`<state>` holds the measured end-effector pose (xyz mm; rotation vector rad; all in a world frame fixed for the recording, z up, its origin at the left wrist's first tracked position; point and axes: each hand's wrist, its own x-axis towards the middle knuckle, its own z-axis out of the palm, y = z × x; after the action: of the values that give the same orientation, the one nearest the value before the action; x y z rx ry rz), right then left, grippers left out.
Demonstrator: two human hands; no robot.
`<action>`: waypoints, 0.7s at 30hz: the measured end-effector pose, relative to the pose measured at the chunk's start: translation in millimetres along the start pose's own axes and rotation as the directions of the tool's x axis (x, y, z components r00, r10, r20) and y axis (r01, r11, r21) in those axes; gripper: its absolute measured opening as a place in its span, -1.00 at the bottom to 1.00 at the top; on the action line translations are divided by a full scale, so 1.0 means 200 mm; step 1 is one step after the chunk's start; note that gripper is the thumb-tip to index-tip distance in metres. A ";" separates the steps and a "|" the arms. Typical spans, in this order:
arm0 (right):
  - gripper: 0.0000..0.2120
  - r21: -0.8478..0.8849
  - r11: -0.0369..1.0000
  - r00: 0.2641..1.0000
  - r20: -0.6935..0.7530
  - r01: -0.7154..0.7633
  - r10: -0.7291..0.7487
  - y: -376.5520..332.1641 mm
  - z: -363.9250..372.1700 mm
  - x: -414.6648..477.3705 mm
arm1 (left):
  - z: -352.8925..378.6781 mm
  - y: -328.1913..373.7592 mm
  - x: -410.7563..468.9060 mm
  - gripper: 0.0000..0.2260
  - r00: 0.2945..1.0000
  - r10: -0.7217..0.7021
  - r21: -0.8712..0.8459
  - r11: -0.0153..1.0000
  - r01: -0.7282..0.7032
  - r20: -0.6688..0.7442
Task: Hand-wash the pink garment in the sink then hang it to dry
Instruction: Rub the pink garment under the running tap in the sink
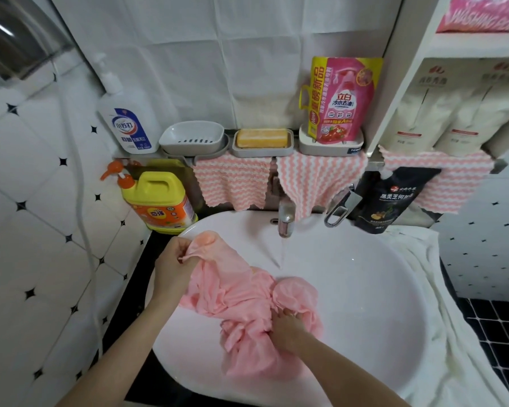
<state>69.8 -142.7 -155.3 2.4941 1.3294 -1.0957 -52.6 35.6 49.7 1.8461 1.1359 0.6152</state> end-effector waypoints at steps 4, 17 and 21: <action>-0.57 0.083 0.996 0.997 -0.073 -0.029 0.035 -0.02 -0.09 -0.03 | -0.01 0.01 0.00 -0.85 1.000 0.007 -0.011 1.000 -0.007 0.012; -0.62 0.536 0.776 0.735 -0.368 -0.333 0.570 0.56 -0.46 -0.23 | -0.07 0.16 0.06 -0.78 0.968 0.131 -0.099 0.983 -0.155 -0.214; -0.76 0.658 0.731 0.835 -0.287 -0.184 0.469 0.54 -0.54 -0.25 | -0.03 0.22 0.04 -0.85 0.960 0.188 -0.133 0.967 -0.218 -0.207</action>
<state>192.5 -198.6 -68.2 3.4481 0.5400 -1.0225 -34.2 35.7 90.0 1.8113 0.9952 0.9923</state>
